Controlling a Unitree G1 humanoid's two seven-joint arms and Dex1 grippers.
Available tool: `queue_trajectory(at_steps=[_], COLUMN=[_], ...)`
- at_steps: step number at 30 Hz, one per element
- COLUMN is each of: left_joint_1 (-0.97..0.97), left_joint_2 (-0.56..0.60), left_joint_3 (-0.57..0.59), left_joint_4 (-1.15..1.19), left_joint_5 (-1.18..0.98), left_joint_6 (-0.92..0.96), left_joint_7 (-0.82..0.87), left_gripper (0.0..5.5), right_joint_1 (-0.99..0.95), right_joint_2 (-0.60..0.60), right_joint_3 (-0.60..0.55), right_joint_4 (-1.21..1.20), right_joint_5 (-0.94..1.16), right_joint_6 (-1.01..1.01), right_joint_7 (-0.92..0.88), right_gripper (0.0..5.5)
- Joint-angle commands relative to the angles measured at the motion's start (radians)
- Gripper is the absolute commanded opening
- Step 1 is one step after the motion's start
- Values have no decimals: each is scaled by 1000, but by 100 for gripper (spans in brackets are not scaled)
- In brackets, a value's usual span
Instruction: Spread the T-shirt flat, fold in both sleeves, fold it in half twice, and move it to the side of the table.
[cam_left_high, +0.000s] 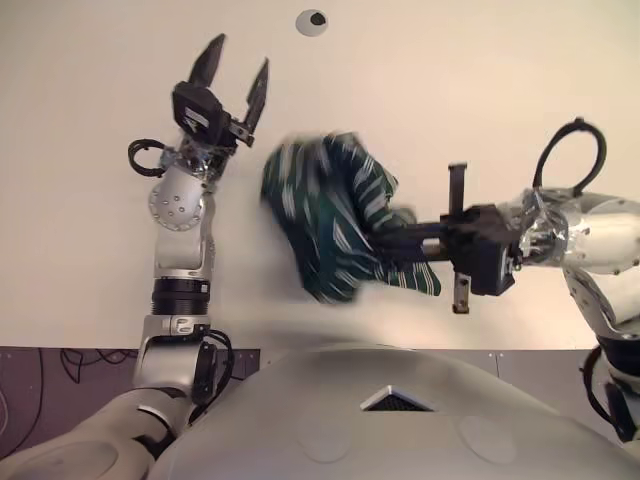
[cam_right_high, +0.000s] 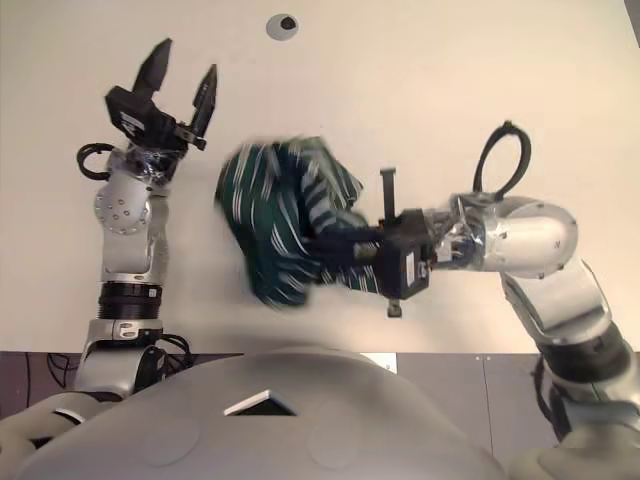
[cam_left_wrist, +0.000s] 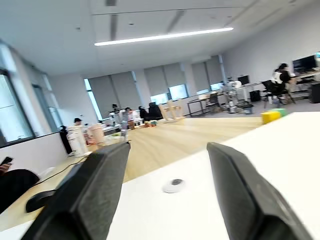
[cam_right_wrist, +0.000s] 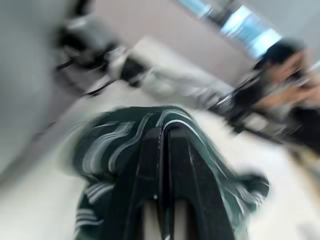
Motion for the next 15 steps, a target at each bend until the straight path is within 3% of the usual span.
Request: queue_trajectory(at_steps=[1, 5, 11, 15], left_joint_1=[-16, 16, 58, 169], left_joint_2=[44, 48, 52, 124], left_joint_3=[65, 52, -4, -184], left_joint_4=[41, 19, -7, -52], left_joint_5=[-19, -32, -18, 55], left_joint_6=[15, 20, 22, -38], left_joint_7=[14, -26, -80, -267], left_gripper=[283, 283, 283, 283], right_joint_1=[155, 183, 94, 32], right_joint_2=[-148, -148, -102, -82], right_joint_3=[-161, -236, -255, -252], right_joint_4=[153, 320, 350, 361], right_joint_5=[-128, -325, -390, -389], right_joint_6=[-69, -211, -252, -223], right_joint_7=[50, -44, -147, -180], right_gripper=[2, 2, 2, 2])
